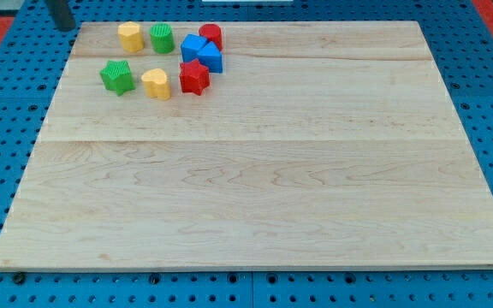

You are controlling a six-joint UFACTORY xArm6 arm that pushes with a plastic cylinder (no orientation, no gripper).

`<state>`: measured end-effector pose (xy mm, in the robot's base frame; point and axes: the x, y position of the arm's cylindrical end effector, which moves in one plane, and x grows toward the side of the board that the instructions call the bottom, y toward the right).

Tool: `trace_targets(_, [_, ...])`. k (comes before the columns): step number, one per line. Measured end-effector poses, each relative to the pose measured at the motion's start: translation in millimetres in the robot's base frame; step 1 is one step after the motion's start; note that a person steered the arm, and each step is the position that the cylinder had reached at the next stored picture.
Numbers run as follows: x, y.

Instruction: Move the green circle closer to the green star

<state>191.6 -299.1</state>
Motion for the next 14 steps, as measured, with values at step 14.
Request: trace_targets(14, [85,127])
